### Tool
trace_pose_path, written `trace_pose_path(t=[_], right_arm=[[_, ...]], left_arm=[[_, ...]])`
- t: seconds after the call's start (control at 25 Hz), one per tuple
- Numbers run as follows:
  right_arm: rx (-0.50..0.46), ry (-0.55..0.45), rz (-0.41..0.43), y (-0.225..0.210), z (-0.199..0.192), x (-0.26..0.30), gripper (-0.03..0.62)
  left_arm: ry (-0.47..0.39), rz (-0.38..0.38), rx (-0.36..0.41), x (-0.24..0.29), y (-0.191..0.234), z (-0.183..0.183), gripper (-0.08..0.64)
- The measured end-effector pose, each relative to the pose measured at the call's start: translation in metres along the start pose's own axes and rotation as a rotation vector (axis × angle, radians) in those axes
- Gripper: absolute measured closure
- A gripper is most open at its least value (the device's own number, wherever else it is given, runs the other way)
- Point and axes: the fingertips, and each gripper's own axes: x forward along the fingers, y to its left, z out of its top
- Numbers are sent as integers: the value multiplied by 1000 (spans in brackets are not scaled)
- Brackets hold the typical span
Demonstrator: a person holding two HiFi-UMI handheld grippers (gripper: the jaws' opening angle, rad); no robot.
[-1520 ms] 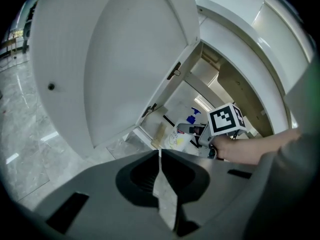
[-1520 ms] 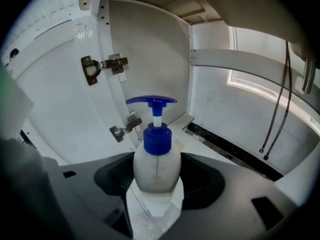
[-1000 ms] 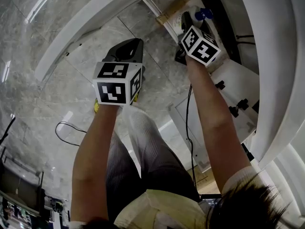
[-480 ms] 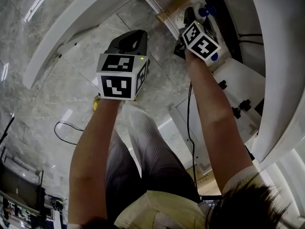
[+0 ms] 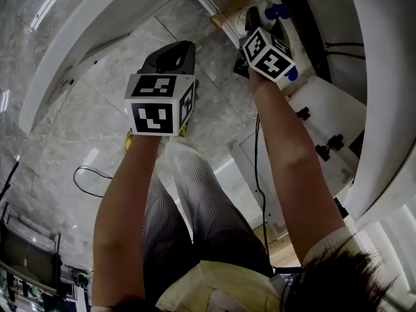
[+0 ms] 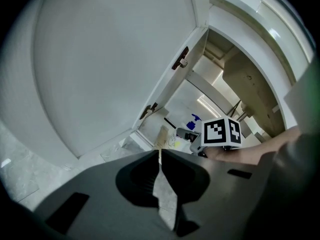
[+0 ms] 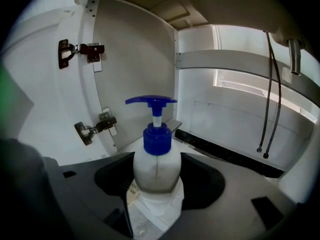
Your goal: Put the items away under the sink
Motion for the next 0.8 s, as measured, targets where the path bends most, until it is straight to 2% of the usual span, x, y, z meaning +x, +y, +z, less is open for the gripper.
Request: trace_pose_path(t=[0.6,0.8], right_arm=[[-62,51,39,5,-19,-9,311],[-41,60,57,7,-19,-13,310]], left_arm=[[3,-40,-13,-12,-6,-7,511],[6,-49,-3,-17,-9,-9,511]])
